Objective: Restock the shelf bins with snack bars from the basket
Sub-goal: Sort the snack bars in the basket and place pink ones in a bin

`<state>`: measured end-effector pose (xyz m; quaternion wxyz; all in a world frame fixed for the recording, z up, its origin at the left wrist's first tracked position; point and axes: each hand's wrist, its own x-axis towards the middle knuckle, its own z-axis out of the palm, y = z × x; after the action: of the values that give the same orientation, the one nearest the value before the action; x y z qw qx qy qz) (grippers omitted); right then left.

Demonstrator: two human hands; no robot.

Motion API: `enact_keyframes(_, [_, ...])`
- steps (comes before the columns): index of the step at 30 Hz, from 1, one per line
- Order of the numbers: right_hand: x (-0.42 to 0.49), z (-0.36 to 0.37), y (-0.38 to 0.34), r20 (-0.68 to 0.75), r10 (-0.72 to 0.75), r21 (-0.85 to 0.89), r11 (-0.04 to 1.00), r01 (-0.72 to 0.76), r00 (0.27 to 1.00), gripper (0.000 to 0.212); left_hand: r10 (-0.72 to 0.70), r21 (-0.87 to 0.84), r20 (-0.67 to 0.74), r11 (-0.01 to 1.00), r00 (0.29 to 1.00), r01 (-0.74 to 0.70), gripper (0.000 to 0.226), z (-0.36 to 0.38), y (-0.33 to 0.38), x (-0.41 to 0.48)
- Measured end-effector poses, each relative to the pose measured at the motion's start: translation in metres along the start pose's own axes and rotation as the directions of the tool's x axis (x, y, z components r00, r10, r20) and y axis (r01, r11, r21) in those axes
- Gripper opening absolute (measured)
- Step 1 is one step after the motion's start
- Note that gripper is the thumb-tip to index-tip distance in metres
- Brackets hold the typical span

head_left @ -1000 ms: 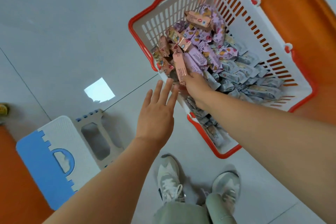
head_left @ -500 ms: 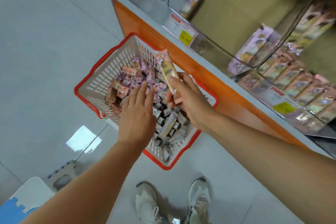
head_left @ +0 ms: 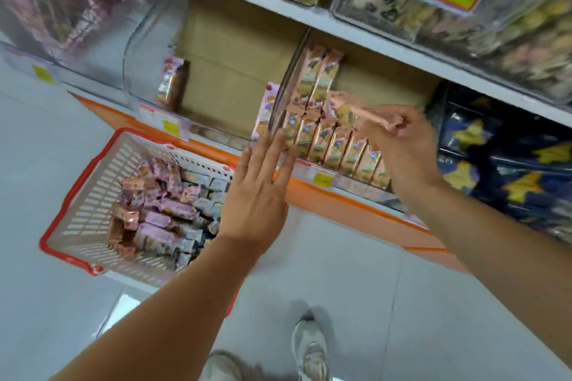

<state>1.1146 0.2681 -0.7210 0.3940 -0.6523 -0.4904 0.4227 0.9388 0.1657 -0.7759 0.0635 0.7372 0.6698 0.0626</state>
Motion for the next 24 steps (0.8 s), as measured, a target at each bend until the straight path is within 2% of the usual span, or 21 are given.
enact_keyframes(3, [0.024, -0.01, 0.017, -0.049, -0.014, -0.07, 0.997, 0.011, 0.999, 0.032, 0.008, 0.128, 0.105, 0.991, 0.994, -0.022, 0.079, 0.008, 0.012, 0.006])
enact_keyframes(5, [0.034, -0.007, 0.024, -0.047, -0.043, -0.086, 0.995, 0.039, 0.998, 0.041, -0.005, 0.179, 0.149, 0.984, 0.989, -0.022, 0.079, 0.013, 0.016, 0.005])
enact_keyframes(12, [0.074, 0.014, 0.035, -0.104, -0.133, -0.205, 0.973, 0.109, 0.986, 0.077, -0.047, 0.124, 0.163, 0.992, 0.986, 0.027, 0.087, 0.025, 0.019, 0.001])
enact_keyframes(14, [0.077, 0.019, 0.039, -0.061, -0.153, -0.201, 0.97, 0.138, 0.986, 0.079, -0.047, 0.112, 0.158, 0.993, 0.986, 0.029, 0.088, 0.025, 0.018, 0.001])
enact_keyframes(17, [0.074, 0.026, 0.042, 0.019, -0.222, -0.27, 0.938, 0.219, 0.975, 0.071, -0.055, 0.1, 0.151, 0.994, 0.987, 0.04, 0.09, 0.027, 0.018, 0.0])
enact_keyframes(20, [0.061, 0.03, 0.048, 0.139, -0.311, -0.395, 0.853, 0.341, 0.94, 0.059, -0.054, 0.105, 0.151, 0.994, 0.987, 0.038, 0.091, 0.028, 0.018, 0.0])
enact_keyframes(22, [0.052, 0.033, 0.052, 0.226, -0.36, -0.451, 0.785, 0.424, 0.905, 0.064, -0.048, 0.108, 0.143, 0.994, 0.989, 0.033, 0.091, 0.028, 0.016, -0.001])
enact_keyframes(24, [0.048, 0.034, 0.053, 0.265, -0.357, -0.462, 0.768, 0.443, 0.896, 0.072, -0.048, 0.106, 0.139, 0.994, 0.989, 0.033, 0.091, 0.029, 0.016, -0.001])
